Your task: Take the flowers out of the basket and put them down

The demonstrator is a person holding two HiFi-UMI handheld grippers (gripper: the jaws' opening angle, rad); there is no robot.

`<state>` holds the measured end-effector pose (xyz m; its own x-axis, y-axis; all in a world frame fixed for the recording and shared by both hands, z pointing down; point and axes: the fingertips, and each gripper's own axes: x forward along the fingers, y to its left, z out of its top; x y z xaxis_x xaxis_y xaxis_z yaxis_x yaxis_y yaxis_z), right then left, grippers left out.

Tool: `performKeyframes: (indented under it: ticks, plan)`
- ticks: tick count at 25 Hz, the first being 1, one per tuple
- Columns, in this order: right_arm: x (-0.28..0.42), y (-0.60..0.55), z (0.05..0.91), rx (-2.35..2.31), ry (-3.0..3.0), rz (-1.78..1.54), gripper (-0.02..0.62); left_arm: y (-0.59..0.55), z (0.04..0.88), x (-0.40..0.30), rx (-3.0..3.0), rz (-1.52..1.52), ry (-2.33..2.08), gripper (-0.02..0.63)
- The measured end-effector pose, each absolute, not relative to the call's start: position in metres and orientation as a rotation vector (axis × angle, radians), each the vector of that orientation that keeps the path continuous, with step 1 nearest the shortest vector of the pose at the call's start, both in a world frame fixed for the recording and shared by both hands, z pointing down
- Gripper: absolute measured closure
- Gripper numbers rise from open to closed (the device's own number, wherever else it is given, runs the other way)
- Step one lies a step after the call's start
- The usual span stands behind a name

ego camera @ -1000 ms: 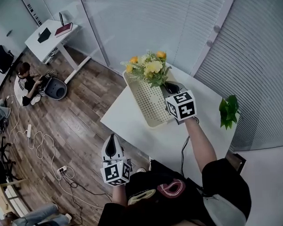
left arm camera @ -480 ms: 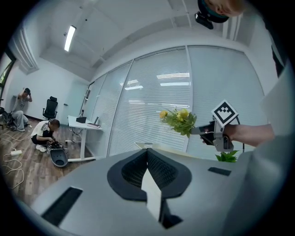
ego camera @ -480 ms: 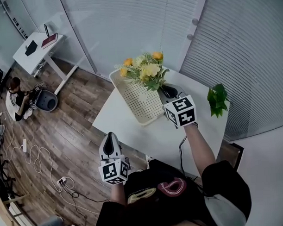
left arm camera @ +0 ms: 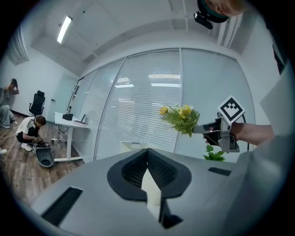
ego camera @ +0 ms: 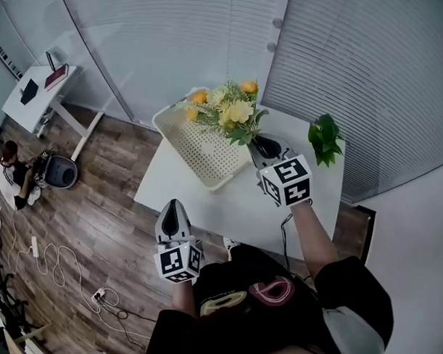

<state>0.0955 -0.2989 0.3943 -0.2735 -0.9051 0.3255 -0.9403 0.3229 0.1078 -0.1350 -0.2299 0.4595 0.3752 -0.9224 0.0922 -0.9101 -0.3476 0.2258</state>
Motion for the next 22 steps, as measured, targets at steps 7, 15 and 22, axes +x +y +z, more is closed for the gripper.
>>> performKeyframes:
  ticks: [7,15,22]
  plan:
    - [0.116,-0.271,0.4,1.737,-2.196,0.179,0.554,-0.226,0.458,-0.119,2.457,-0.073,-1.544,0.589]
    - [0.132,-0.234,0.405,1.82,-2.134,0.209,0.554,-0.216,0.455,-0.105,2.514,-0.07,-1.465,0.589]
    - [0.157,-0.189,0.422,1.896,-2.081,0.247,0.554,-0.19,0.461,-0.086,2.552,-0.059,-1.41,0.589]
